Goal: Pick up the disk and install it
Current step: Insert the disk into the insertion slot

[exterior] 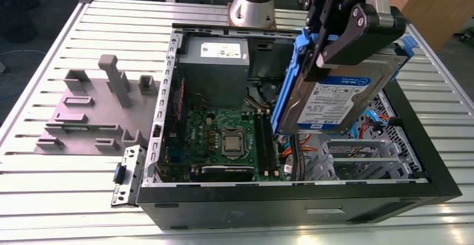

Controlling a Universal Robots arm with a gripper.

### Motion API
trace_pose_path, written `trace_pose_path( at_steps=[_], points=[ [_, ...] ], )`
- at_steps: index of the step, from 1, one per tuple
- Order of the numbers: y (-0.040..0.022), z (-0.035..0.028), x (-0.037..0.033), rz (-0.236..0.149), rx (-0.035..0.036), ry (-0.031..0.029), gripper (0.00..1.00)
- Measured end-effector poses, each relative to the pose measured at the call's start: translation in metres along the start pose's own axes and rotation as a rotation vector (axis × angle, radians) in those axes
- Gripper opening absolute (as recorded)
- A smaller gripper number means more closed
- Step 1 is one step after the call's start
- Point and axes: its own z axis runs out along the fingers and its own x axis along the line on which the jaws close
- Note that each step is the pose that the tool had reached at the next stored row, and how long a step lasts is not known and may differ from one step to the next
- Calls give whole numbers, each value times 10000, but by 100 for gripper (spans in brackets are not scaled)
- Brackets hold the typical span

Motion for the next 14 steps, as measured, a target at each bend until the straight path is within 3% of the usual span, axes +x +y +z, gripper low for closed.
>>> trace_pose_path(
  at_steps=[14],
  points=[
    [-175, 31, 55, 2, 0, 0, 36]
  ],
)
